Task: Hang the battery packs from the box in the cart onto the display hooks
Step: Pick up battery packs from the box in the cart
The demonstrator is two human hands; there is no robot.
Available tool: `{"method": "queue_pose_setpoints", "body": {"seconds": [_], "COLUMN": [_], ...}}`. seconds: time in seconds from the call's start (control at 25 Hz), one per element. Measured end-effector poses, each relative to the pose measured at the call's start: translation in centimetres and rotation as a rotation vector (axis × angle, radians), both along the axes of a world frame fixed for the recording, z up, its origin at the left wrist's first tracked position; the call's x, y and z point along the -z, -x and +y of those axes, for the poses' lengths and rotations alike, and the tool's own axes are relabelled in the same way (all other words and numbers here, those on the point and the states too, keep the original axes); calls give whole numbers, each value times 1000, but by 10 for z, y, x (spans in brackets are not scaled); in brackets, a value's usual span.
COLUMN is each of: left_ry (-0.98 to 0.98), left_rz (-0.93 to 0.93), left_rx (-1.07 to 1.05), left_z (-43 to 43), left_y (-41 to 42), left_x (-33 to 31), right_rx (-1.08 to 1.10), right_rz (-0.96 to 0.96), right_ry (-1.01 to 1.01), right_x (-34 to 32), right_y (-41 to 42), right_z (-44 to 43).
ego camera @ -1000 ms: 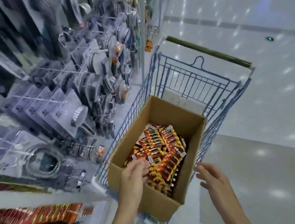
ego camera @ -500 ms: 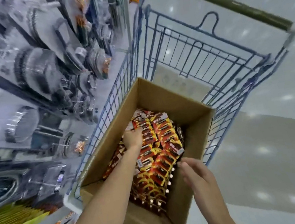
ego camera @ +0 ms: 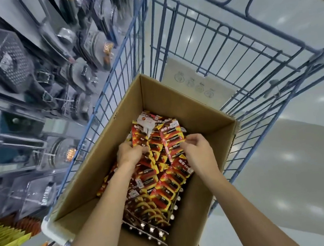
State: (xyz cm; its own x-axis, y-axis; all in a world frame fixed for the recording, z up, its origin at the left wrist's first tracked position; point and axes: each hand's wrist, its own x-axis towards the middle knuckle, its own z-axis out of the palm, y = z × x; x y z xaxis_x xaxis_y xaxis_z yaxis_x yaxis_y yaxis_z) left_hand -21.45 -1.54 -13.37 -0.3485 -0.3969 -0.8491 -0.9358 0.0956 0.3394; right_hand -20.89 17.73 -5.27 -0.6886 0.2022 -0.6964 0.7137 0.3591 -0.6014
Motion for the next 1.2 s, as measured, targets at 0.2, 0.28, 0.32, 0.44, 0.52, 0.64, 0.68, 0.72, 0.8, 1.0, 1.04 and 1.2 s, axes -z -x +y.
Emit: {"method": "queue_pose_setpoints", "body": {"seconds": [0.2,0.28,0.32,0.44,0.52,0.64,0.68,0.72,0.8,1.0,1.04,1.2], "left_ry": [-263,-357,-391,-408,-387,-345,-337,-338,-347,-288,-262,-160], "left_rz": [95,147,175,259,306,393,435,478,570,765,800,940], "left_rx": [-221,-283,-299,-352,-364,-419,-450,-490,-589,-781,-802,-885], "left_z": [8,11,12,10,7,-1,-4,-7,-14,-31,-33,-47], "left_y": [-55,-79,-89,-110,-119,-131,-135,-140,-153,-206,-218,-271], "left_x": [-63,-87,-96,-109,-119,-145,-157,-169,-195,-255,-266,-310], "right_rx": [-345,-465,-482,-451,-341,-280,-255,-209,-114,-185,-229,-451], "right_rz": [-55,-128,-115,169,255,280,296,301,269,132,119,100], "right_ry": [-287,-402,-450,-500,-356,-53,46,166,458,856,883,990], "right_x": [79,103,109,110,93,42,17,-10,-68,-174,-188,-239], "right_y": [50,47,42,29,28,26,24,20,8,-35,-45,-93], "right_z": [-14,-20,-20,-21,-21,-19,-17,-15,-17,-41,-48,-87]}}
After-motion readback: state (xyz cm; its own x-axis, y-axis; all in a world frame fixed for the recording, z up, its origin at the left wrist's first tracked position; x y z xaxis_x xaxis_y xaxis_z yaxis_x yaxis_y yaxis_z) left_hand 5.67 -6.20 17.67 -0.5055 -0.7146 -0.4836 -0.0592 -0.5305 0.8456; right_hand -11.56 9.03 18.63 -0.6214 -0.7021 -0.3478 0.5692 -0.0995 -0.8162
